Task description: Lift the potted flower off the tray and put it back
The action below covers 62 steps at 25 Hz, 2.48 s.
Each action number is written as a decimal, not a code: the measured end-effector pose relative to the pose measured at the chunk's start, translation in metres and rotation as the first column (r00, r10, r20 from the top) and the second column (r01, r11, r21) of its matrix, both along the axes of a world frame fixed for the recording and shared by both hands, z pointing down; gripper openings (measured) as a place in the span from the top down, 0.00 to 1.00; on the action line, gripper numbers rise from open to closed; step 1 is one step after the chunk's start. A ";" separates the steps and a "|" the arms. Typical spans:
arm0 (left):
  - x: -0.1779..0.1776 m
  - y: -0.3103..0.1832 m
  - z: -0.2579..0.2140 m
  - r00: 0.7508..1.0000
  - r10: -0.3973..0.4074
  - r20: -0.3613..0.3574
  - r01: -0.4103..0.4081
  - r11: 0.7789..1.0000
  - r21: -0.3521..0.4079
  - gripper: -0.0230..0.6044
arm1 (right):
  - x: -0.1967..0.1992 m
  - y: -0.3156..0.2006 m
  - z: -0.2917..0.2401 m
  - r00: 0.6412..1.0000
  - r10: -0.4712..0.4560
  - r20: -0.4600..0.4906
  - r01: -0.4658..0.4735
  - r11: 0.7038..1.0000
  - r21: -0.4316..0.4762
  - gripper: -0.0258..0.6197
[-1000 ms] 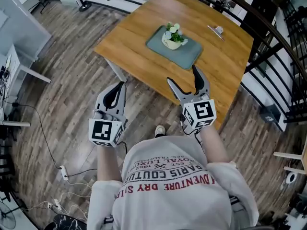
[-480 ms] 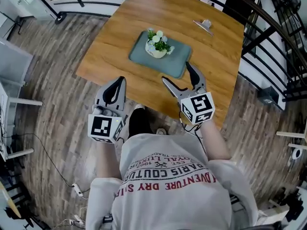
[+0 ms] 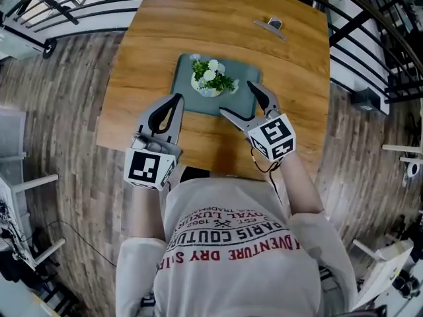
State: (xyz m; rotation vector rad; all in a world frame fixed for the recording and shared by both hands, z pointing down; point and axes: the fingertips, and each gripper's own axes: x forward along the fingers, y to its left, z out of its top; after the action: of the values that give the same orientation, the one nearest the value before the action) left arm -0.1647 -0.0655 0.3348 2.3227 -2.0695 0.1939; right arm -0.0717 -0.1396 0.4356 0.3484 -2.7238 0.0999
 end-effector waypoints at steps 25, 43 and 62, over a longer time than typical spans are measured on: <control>-0.057 -0.078 0.115 0.987 0.044 -0.154 -0.070 0.984 -0.165 0.94 | -0.083 -0.042 0.160 0.947 -0.168 -0.275 0.127 0.979 -0.160 0.22; -0.069 -0.073 0.143 0.987 0.005 -0.158 -0.044 0.967 -0.251 0.94 | -0.088 -0.041 0.166 0.956 -0.201 -0.214 0.171 0.973 -0.153 0.21; -0.074 -0.090 0.074 0.985 0.154 -0.072 -0.162 0.980 -0.115 0.94 | -0.061 -0.082 0.035 0.987 0.147 -0.066 -0.148 0.989 -0.003 0.21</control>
State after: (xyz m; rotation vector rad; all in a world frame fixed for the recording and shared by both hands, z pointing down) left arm -0.2391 -0.1557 0.4086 2.3874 -1.7924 0.2390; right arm -0.1329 -0.2218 0.4710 0.5411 -2.6292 0.1375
